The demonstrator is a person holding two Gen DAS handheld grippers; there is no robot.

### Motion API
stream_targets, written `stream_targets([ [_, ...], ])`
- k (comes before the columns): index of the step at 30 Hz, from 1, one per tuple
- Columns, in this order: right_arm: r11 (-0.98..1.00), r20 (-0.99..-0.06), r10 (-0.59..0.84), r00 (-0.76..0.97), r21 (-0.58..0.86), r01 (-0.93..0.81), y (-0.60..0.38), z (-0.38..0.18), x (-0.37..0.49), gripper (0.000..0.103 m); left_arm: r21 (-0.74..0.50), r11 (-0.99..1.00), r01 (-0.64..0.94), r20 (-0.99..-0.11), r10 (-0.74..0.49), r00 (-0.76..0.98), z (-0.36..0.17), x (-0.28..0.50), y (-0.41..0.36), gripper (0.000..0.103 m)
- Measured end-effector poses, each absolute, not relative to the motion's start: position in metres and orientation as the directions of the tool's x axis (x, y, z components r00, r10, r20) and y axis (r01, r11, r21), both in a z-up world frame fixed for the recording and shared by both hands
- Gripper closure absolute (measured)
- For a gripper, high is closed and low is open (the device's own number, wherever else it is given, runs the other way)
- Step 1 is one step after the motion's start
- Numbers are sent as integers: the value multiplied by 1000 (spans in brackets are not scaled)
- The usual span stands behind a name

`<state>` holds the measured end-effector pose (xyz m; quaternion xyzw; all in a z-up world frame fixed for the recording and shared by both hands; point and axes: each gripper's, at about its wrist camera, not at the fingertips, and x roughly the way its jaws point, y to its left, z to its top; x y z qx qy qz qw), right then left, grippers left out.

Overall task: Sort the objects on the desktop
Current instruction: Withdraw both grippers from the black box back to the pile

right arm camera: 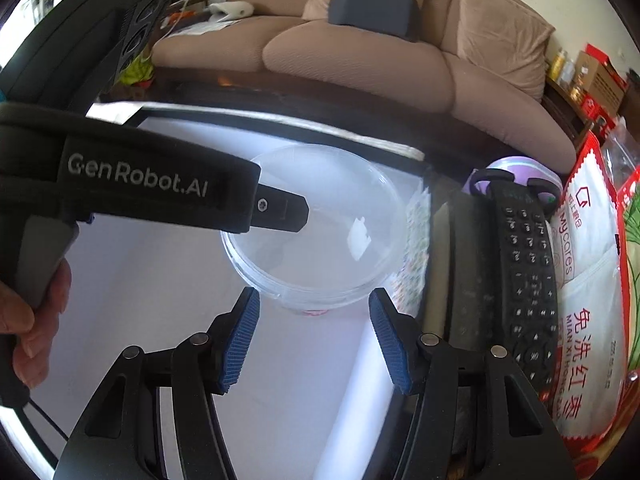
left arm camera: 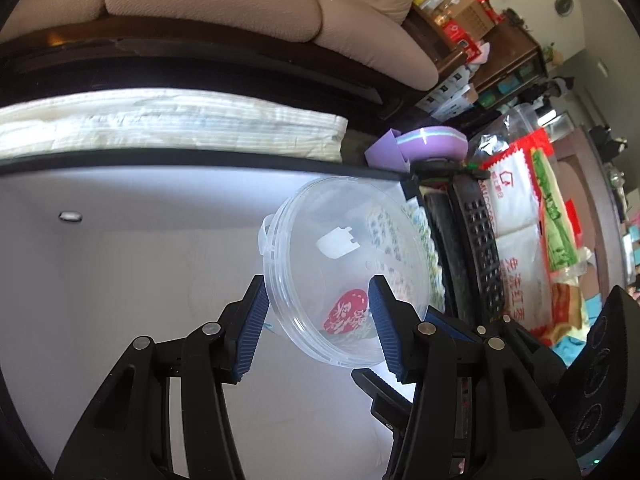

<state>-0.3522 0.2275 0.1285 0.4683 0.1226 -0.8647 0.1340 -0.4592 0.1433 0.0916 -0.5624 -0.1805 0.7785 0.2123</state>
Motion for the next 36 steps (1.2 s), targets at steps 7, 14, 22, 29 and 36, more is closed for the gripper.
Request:
stream_targets([
  [7, -939, -844, -126, -521, -67, 337, 230, 129, -355, 44, -528, -840, -124, -794, 540, -278, 89, -465, 145, 52],
  [14, -943, -822, -158, -547, -38, 330, 232, 155, -328, 36, -537, -837, -105, -793, 543, -275, 102, -435, 120, 42],
  [22, -952, -770, -232, -595, 54, 302, 238, 207, -268, 20, -534, -825, -186, -759, 565, -323, 157, -344, 73, 15],
  [29, -940, -723, -338, -602, 233, 249, 242, 214, -192, 2, -474, -860, -190, -756, 508, -414, 188, -231, 13, 0],
  [36, -929, -715, -370, -593, 269, 255, 204, 206, -110, 0, -410, -899, -158, -772, 433, -465, 185, -117, -35, 0],
])
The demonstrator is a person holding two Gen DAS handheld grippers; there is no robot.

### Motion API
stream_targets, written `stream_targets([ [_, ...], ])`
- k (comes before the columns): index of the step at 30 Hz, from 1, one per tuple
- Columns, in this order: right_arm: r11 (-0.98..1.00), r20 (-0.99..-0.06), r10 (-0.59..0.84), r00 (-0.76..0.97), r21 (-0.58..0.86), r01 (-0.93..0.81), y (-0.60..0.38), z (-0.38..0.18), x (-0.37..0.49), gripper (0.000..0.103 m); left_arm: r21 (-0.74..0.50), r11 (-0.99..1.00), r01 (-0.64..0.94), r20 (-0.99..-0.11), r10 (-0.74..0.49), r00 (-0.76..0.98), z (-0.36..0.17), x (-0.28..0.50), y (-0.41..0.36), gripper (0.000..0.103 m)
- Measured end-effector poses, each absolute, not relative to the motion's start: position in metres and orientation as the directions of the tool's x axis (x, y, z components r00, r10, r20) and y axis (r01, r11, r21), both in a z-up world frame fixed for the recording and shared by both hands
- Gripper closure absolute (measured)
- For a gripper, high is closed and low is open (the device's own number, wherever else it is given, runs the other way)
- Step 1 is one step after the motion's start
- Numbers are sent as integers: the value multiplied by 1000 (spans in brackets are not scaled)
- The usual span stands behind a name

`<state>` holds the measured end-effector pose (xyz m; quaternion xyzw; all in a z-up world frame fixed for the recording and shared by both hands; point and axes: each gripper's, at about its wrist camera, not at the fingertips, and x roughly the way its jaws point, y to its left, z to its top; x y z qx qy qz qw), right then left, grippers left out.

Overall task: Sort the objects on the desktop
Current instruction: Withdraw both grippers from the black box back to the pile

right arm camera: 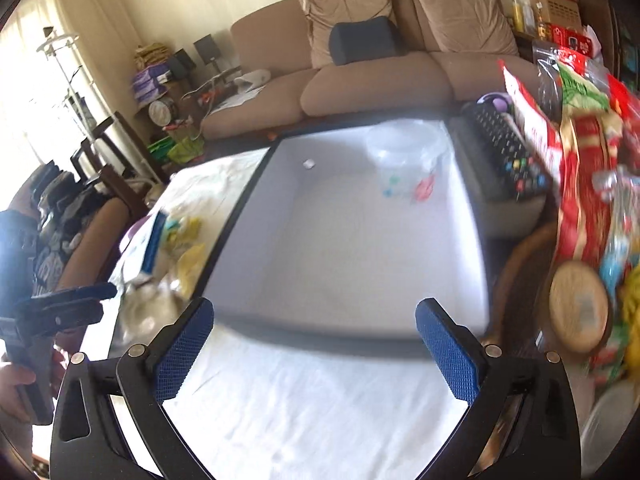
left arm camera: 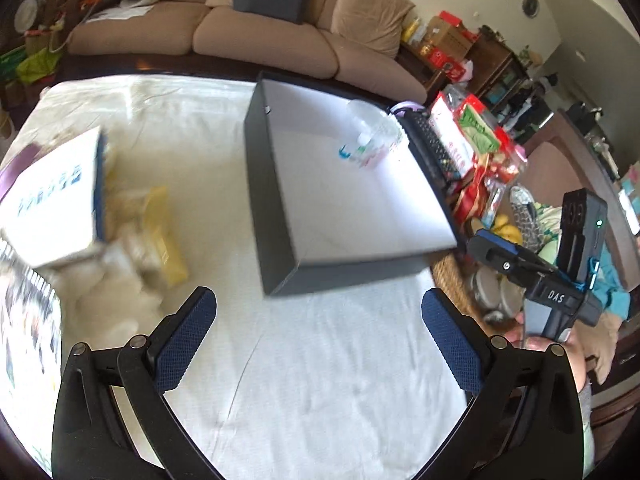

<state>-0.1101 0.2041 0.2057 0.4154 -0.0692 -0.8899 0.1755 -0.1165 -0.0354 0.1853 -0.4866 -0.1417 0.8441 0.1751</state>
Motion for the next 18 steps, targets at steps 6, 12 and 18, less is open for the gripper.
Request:
stream_targets([
  [6, -914, -697, -406, -591, 303, 271, 160, 205, -46, 0, -373, -917, -141, -787, 393, -476, 175, -35, -55, 0],
  [12, -895, -692, -445, -568, 318, 314, 108, 201, 3, 0, -353, -927, -130, -779, 367, -509, 175, 29, -78, 0],
  [18, -889, -707, -455, -541, 322, 327, 55, 189, 29, 0, -367, -929, -51, -774, 336, -537, 168, 67, -142, 0],
])
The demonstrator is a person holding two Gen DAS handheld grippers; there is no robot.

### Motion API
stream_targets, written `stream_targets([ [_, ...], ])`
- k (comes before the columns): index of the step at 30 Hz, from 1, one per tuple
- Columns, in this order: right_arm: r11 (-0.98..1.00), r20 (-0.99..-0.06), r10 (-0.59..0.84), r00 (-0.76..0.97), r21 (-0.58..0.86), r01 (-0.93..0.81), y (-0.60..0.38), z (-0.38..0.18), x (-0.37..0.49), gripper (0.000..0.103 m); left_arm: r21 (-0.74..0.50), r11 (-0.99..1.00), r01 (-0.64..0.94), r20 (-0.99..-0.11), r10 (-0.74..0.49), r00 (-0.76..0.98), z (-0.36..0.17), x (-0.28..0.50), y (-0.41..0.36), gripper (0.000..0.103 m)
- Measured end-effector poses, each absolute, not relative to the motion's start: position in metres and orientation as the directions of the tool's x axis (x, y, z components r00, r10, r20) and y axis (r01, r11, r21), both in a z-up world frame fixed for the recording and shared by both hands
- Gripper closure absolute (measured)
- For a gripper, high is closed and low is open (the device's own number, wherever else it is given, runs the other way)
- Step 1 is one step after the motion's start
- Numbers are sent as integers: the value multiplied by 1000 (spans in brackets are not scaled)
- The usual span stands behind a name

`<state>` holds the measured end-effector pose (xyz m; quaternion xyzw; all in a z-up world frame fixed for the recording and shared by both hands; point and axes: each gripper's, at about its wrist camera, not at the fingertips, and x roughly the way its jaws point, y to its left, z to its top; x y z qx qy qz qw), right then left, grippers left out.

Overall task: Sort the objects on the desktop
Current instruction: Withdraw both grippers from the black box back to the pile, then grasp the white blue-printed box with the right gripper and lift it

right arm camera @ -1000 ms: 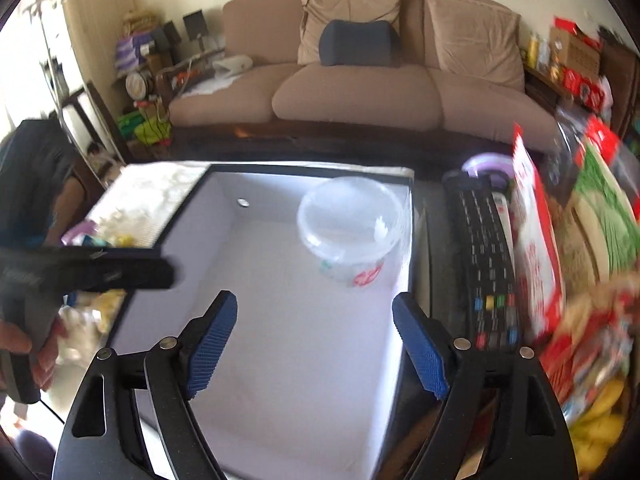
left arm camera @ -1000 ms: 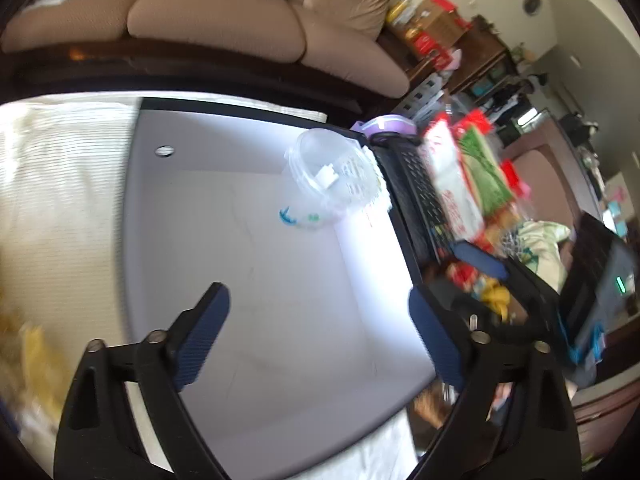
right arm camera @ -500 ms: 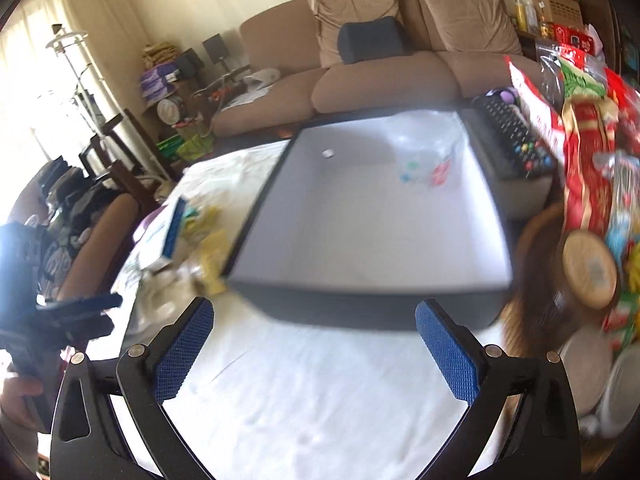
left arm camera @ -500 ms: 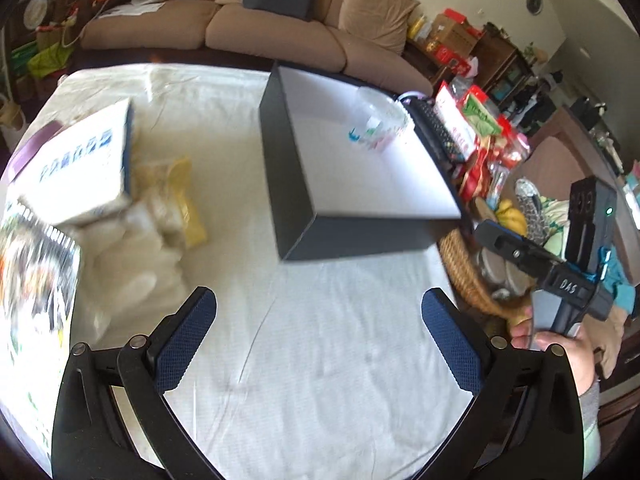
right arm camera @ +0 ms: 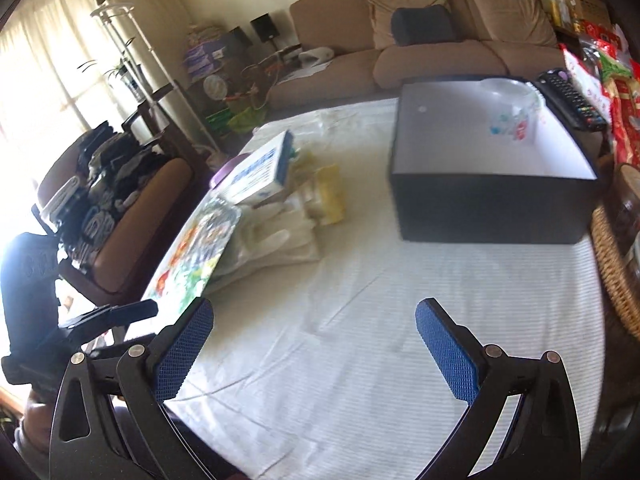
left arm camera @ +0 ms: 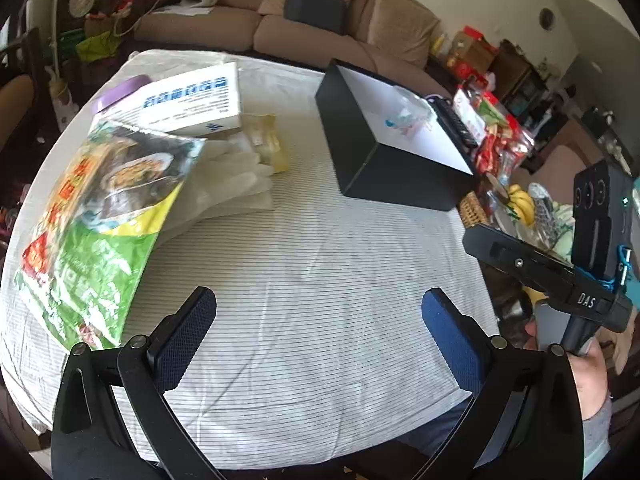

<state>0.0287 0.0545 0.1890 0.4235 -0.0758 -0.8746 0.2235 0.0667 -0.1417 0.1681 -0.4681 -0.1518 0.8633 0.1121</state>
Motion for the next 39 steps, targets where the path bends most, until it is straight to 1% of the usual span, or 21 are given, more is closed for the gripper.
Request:
stream_targets([
  [4, -873, -720, -479, -502, 333, 356, 16, 175, 33, 0, -351, -936, 42, -794, 273, -543, 153, 80, -206, 0],
  [8, -855, -731, -504, -461, 346, 386, -28, 159, 32, 0, -284, -949, 135, -819, 166, -549, 139, 88, -274, 0],
  [11, -835, -727, -535, -430, 377, 400, -58, 146, 27, 0, -269, -944, 193, -831, 126, -543, 128, 85, -323, 0],
  [15, -813, -729, -564, -387, 409, 416, -94, 126, 18, 0, -239, -943, 232, -838, 80, -540, 115, 76, -372, 0],
  [19, -801, -731, -580, -360, 432, 414, -123, 108, 7, 0, -201, -952, 232, -849, 51, -526, 99, 60, -401, 0],
  [23, -792, -723, -600, -343, 474, 385, -143, 90, -8, 0, -180, -958, 222, -864, 46, -502, 80, 44, -417, 0],
  [25, -788, -718, -606, -341, 486, 378, -146, 87, -14, 0, -191, -956, 225, -868, 57, -494, 72, 38, -422, 0],
  [26, -789, -716, -606, -347, 485, 377, -146, 87, -17, 0, -203, -950, 238, -867, 61, -495, 70, 36, -423, 0],
  [30, -801, -715, -590, -375, 456, 388, -140, 94, -31, 0, -260, -942, 213, -842, 114, -527, 72, 27, -417, 0],
  [33, -823, -712, -560, -423, 419, 384, -123, 106, -48, 0, -291, -938, 186, -822, 146, -550, 79, 18, -398, 0],
  [39, -867, -684, -499, -532, 398, 302, -84, 133, -114, 0, -423, -886, 188, -755, 230, -614, 92, -7, -345, 0],
])
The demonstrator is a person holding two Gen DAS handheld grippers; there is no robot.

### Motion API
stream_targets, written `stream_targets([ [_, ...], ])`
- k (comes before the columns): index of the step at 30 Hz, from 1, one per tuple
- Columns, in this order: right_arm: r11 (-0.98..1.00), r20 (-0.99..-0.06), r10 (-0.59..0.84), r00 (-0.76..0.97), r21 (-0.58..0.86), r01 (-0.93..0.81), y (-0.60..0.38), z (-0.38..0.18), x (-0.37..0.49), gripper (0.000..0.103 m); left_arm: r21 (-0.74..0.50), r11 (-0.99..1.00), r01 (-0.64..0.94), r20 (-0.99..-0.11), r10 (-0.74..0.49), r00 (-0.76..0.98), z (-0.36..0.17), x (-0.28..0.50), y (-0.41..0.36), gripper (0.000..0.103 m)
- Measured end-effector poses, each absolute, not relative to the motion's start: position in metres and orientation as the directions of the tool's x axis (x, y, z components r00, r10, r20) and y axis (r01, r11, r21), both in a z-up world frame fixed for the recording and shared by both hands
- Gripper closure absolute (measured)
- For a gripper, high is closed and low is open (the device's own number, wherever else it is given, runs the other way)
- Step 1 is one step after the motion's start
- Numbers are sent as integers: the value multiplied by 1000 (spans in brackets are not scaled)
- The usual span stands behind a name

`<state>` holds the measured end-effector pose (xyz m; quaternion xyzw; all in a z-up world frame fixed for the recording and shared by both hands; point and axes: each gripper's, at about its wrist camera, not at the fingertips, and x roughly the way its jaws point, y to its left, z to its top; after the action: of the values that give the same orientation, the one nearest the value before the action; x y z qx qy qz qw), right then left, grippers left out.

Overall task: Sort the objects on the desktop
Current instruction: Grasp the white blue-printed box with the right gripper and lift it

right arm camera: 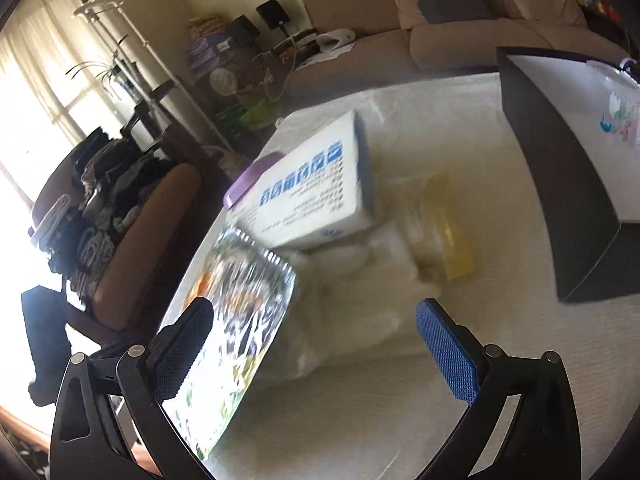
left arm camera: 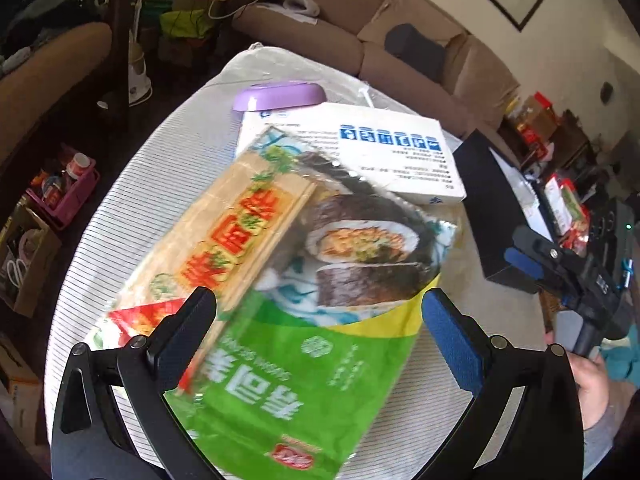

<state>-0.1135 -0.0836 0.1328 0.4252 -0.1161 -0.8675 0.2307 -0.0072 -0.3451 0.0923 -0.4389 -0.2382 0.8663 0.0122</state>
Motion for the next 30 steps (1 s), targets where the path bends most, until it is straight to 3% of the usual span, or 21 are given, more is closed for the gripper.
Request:
stream_targets([
  [5, -872, -654, -486, -579, 409, 270, -79, 140, -168, 0, -559, -799, 223, -695, 304, -651, 80, -29, -318, 0],
  [13, -794, -620, -601, -505, 537, 285, -89, 103, -213, 1, -605, -767, 216, -679, 355, -642, 68, -56, -314, 0],
  [16, -749, -588, -656, -472, 584, 313, -94, 95, -220, 22, -583, -786, 205, -685, 340, -644, 76, -61, -312, 0],
  [18, -724, -584, -687, -433, 605, 331, -100, 89, -227, 53, -600, -776, 197, -675, 358, -646, 77, -63, -311, 0],
  [19, -714, -586, -698, -411, 614, 337, -103, 85, -229, 59, -610, -769, 192, -667, 368, -648, 78, -64, -311, 0],
  [25, -620, -505, -776, -378, 721, 310, -92, 84, -234, 73, -584, -796, 159, -680, 372, -632, 82, -71, -297, 0],
  [30, -637, -481, -763, -432, 674, 375, -76, 143, -222, 78, -582, -799, 149, -683, 382, -623, 79, -71, -294, 0],
])
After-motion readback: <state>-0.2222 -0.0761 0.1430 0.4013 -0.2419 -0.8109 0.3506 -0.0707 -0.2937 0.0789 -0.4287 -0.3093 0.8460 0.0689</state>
